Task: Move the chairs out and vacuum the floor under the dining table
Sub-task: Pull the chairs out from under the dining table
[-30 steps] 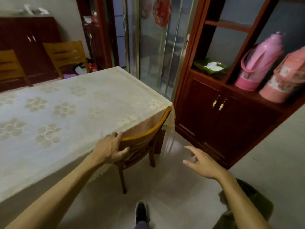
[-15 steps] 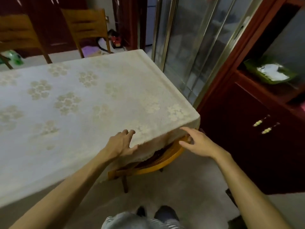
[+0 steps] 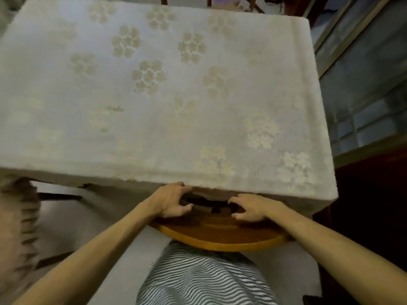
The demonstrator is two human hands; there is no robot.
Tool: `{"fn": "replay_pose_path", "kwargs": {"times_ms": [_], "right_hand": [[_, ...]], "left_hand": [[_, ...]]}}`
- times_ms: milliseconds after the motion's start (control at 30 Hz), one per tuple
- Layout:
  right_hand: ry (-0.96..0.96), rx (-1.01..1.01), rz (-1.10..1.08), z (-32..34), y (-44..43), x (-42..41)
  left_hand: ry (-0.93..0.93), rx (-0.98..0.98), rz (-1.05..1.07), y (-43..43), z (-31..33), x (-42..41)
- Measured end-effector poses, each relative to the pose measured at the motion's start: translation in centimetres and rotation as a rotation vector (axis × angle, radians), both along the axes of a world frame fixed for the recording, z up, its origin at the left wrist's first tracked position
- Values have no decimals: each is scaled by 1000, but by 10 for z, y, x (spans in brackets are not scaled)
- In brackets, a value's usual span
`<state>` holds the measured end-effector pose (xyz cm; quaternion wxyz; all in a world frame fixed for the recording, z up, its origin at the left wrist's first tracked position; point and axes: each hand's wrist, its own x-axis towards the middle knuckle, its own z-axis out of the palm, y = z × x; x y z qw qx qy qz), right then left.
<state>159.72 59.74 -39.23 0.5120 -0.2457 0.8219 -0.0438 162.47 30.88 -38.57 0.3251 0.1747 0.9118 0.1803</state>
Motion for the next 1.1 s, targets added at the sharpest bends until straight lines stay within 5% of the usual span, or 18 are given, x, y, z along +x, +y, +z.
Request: {"fn": "replay_pose_path", "kwargs": {"times_ms": [200,400,733,967,1100], "right_hand": [[-106,115,-27,-49,23,-6],[13,204,-185,-66,33,20],[-77,264,-510,-81,43,101],[-75,322,-398,-91,46,146],[-245,398,-390,-108,42,139]], "left_hand": [[-114,-179,53,-1,-15,8],[-274,-180,223,0,-19,37],[-477,-598,63,7,-59,87],[-590,-575,52,18,-109,109],[-529,-608,31,21,-119,120]]}}
